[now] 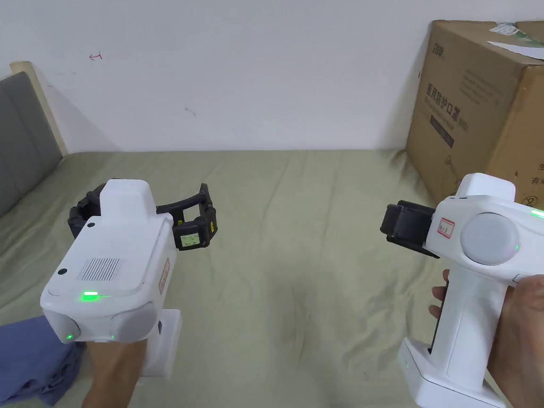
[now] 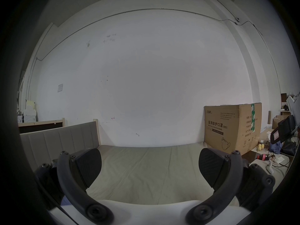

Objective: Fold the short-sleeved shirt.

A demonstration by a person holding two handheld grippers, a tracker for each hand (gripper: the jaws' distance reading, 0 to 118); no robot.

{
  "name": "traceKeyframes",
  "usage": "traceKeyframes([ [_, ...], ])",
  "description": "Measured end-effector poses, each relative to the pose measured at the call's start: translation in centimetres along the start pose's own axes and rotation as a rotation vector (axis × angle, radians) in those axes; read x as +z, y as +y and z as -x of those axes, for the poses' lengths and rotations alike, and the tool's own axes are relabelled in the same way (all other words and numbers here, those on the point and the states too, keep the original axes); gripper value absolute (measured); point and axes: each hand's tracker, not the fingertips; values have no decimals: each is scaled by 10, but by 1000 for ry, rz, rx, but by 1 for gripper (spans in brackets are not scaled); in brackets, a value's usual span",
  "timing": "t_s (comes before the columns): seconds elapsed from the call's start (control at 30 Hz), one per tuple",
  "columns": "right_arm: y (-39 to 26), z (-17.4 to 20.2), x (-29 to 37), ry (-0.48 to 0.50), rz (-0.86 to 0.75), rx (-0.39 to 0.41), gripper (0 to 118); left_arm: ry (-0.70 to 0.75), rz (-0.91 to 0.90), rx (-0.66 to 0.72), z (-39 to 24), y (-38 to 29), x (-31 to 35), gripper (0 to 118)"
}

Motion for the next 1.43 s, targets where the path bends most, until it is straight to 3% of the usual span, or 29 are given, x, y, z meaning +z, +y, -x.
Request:
traceKeyframes([
  [0.07, 0, -3, 0, 3, 0, -32, 117, 1, -2, 4, 1, 1, 1, 118],
  [0.27, -2, 0, 2, -4, -66, 34, 117, 1, -3, 3, 2, 1, 2, 118],
  [0.37, 1, -5, 0, 57, -18, -22, 117, 0, -6, 4, 3, 1, 3, 118],
  [0.47, 1, -5, 1, 43, -39, -33, 117, -3, -10, 1, 3, 1, 3, 118],
  [0.63, -4, -10, 8, 135, -203, 11, 117, 1, -13, -7, 2, 1, 3, 118],
  [0.73, -10, -10, 16, 159, -330, 76, 117, -2, -15, -1, 2, 1, 3, 118],
  [0.9, -22, -8, 24, 128, -517, 170, 118, -1, -18, 0, 1, 1, 4, 118],
  [1.17, -30, -8, 23, 70, -580, 217, 118, -5, -24, -4, 0, -1, 5, 118],
  [1.43, -31, -7, 18, 82, -570, 241, 118, -4, -19, -9, 0, -2, 6, 118],
])
